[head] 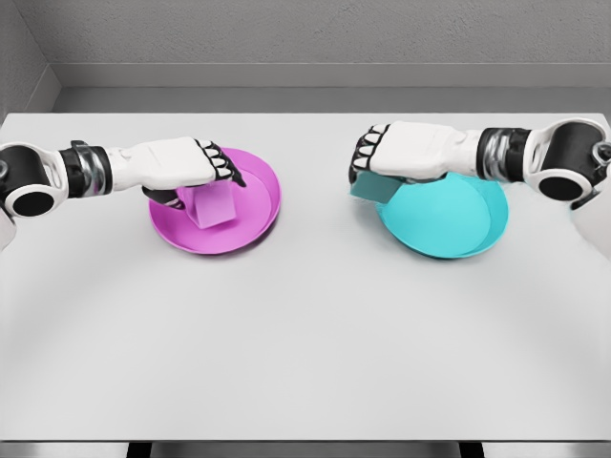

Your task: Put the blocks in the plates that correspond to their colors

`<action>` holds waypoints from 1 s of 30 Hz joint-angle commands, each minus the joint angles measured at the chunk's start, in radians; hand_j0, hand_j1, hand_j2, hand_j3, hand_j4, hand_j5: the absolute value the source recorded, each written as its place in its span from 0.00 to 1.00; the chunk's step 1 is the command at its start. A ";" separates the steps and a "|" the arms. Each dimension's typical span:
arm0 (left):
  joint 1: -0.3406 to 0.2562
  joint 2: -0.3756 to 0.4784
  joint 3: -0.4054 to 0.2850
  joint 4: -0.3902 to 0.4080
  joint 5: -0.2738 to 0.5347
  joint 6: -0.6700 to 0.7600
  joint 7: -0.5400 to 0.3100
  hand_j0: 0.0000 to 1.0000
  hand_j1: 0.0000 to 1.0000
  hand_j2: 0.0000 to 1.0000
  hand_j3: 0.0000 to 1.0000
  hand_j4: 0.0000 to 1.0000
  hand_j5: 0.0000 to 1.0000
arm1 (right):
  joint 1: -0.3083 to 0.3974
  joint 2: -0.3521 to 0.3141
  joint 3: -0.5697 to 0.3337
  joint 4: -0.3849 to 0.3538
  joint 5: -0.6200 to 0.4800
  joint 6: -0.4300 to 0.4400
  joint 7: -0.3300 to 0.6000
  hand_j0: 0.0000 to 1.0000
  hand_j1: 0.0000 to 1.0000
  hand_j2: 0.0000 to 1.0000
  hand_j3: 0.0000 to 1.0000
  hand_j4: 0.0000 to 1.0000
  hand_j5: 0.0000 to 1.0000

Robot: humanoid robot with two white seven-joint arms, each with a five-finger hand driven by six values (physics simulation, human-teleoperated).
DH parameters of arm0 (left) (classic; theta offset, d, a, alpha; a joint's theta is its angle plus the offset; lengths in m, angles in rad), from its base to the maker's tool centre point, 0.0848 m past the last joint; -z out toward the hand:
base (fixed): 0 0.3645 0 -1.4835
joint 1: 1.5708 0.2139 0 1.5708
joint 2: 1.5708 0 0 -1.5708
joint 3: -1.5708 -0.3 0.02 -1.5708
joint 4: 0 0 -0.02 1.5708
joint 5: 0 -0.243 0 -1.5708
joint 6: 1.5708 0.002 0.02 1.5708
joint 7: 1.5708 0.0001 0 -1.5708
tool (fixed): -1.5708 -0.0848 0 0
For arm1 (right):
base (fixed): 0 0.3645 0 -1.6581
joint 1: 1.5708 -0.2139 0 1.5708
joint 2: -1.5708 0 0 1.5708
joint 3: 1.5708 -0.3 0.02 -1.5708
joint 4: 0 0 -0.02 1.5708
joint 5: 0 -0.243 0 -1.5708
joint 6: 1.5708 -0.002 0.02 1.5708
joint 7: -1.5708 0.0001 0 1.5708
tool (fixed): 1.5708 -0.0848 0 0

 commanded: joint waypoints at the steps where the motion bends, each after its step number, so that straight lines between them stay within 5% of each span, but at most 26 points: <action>1: 0.000 -0.001 0.001 0.020 0.005 0.002 0.001 0.97 0.97 0.97 0.97 0.97 0.97 | 0.000 -0.004 -0.056 0.076 -0.018 0.004 0.001 0.52 0.52 0.52 0.52 0.52 0.52; 9: -0.008 0.007 0.004 0.026 0.033 0.002 0.004 0.99 0.99 0.99 0.99 0.99 0.99 | 0.018 -0.053 -0.066 0.133 -0.001 0.004 0.001 0.57 0.57 0.57 0.57 0.57 0.57; 13: -0.014 0.016 0.009 0.049 0.080 0.002 0.004 1.00 1.00 1.00 1.00 1.00 1.00 | 0.020 -0.073 -0.066 0.135 -0.003 0.004 0.001 1.00 1.00 1.00 1.00 1.00 1.00; 15: -0.018 0.057 0.009 0.046 0.134 0.002 0.007 1.00 1.00 1.00 1.00 1.00 1.00 | 0.025 -0.072 -0.063 0.132 -0.001 0.004 0.001 1.00 1.00 1.00 1.00 1.00 1.00; 18: 0.009 0.185 0.009 0.048 0.376 0.002 0.008 1.00 1.00 1.00 1.00 1.00 1.00 | 0.025 -0.067 -0.058 0.129 -0.001 0.004 0.001 1.00 1.00 1.00 1.00 1.00 1.00; 19: 0.021 0.235 0.009 0.048 0.399 0.002 0.008 1.00 1.00 1.00 1.00 1.00 1.00 | 0.023 -0.072 -0.066 0.130 -0.001 0.004 0.001 1.00 1.00 1.00 1.00 1.00 1.00; 23: 0.038 0.309 0.009 0.067 0.403 0.002 0.010 1.00 1.00 1.00 1.00 1.00 1.00 | 0.021 -0.125 -0.239 0.202 0.000 0.004 0.001 1.00 1.00 1.00 1.00 1.00 1.00; 30: 0.044 0.309 0.009 0.081 0.403 0.002 0.010 1.00 1.00 1.00 1.00 1.00 1.00 | 0.038 -0.156 -0.250 0.239 0.037 0.004 0.001 1.00 1.00 1.00 1.00 1.00 1.00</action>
